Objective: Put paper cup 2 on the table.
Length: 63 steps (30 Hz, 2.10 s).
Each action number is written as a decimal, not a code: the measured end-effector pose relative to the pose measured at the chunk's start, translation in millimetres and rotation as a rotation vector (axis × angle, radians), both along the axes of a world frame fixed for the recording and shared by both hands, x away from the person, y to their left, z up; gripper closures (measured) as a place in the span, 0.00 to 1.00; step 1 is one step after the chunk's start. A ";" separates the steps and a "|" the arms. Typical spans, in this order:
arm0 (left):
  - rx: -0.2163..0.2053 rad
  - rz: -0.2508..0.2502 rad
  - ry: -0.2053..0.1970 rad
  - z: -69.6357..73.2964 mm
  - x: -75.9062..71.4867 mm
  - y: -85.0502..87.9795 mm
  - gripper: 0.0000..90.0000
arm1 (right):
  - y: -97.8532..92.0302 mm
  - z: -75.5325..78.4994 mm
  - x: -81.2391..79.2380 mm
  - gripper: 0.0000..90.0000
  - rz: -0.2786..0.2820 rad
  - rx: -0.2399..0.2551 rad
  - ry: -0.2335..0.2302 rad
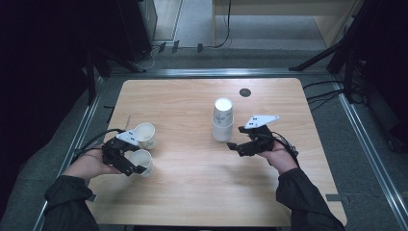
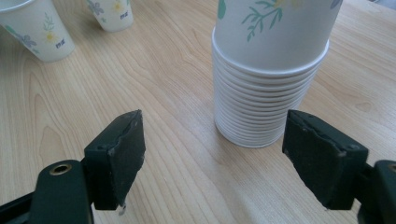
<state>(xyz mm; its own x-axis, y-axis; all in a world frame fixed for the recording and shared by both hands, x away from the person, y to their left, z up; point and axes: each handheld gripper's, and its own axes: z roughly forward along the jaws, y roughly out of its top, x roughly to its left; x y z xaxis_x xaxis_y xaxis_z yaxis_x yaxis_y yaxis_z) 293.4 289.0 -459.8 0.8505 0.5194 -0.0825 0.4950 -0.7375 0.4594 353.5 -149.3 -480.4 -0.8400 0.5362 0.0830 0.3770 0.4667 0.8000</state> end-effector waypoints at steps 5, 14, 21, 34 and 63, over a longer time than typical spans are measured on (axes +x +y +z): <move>-0.056 0.005 -0.012 13.4 -3.5 7.7 0.14 | -0.4 0.7 -0.6 0.24 0.001 0.002 0.003; -0.172 0.032 -0.043 36.6 -3.3 12.4 0.15 | -2.7 0.0 -0.3 0.24 -0.002 -0.003 0.001; -0.204 0.066 -0.069 44.1 3.7 -0.3 0.15 | -5.1 0.3 -3.2 0.24 -0.001 -0.009 -0.004; -0.241 0.056 -0.105 47.6 16.1 -42.5 0.15 | -10.6 -0.9 -9.1 0.24 -0.003 -0.027 -0.011; -0.318 0.104 -0.100 31.8 28.0 -113.2 0.15 | -18.6 -1.4 -21.3 0.23 0.001 -0.033 -0.014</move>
